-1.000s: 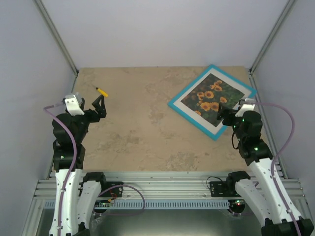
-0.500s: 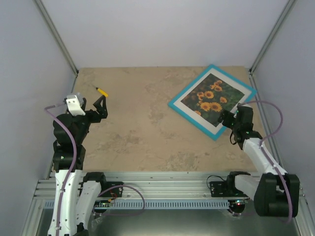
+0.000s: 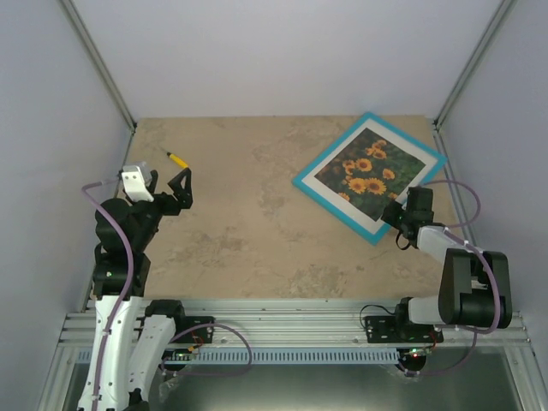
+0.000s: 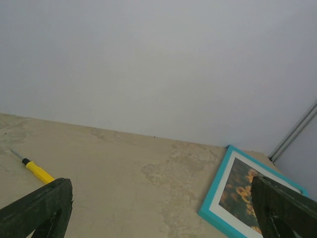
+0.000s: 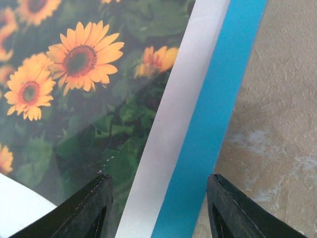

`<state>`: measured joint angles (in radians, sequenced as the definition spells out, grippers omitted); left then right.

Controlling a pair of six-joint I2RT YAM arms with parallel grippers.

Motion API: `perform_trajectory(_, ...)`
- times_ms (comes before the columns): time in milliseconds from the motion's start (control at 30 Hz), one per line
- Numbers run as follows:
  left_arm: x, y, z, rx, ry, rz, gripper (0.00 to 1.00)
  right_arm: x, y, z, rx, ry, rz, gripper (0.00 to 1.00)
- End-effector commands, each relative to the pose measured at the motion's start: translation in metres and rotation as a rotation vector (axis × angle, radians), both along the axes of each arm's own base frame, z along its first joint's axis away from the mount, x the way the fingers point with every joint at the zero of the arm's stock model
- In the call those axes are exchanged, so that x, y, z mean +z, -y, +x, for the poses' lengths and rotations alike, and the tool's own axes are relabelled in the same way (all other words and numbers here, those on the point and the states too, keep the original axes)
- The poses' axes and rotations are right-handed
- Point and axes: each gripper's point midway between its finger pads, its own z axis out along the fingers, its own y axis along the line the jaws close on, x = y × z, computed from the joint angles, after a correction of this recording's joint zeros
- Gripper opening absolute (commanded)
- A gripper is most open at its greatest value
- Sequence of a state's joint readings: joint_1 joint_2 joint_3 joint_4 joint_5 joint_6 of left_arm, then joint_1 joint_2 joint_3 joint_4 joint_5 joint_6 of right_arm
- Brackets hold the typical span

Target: Take the photo out of the frame

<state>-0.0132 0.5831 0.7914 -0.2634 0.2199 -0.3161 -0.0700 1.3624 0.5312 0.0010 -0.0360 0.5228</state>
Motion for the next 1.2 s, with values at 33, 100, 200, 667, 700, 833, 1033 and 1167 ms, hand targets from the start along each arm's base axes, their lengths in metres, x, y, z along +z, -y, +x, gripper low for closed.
perform_trajectory(33, -0.002, 0.007, -0.002, -0.032, 0.002, -0.01, 1.0, -0.006, 0.006, -0.001, -0.036, -0.013, -0.006, 0.51)
perform_trajectory(100, -0.002, 0.008, -0.002, -0.034, 0.004, -0.01, 1.0, -0.008, 0.008, -0.002, -0.046, -0.021, -0.015, 0.49)
perform_trajectory(200, -0.002, 0.008, -0.002, -0.035, 0.004, -0.01, 1.0, -0.01, 0.012, -0.003, -0.064, -0.029, -0.027, 0.46)
perform_trajectory(667, -0.003, 0.01, -0.003, -0.041, 0.002, -0.009, 1.0, -0.025, 0.009, -0.01, -0.063, -0.087, -0.036, 0.41)
perform_trajectory(700, -0.002, 0.01, -0.003, -0.043, 0.003, -0.008, 1.0, -0.025, 0.009, -0.01, -0.063, -0.088, -0.038, 0.41)
perform_trajectory(833, -0.002, 0.01, -0.003, -0.044, 0.004, -0.008, 1.0, -0.027, 0.007, -0.011, -0.057, -0.096, -0.039, 0.34)
perform_trajectory(1033, -0.005, 0.011, -0.001, -0.049, -0.008, -0.008, 1.0, -0.024, 0.001, -0.014, -0.036, -0.088, -0.044, 0.25)
perform_trajectory(1167, -0.007, 0.013, 0.001, -0.06, -0.016, -0.008, 1.0, -0.021, -0.006, -0.017, -0.014, -0.081, -0.047, 0.19)
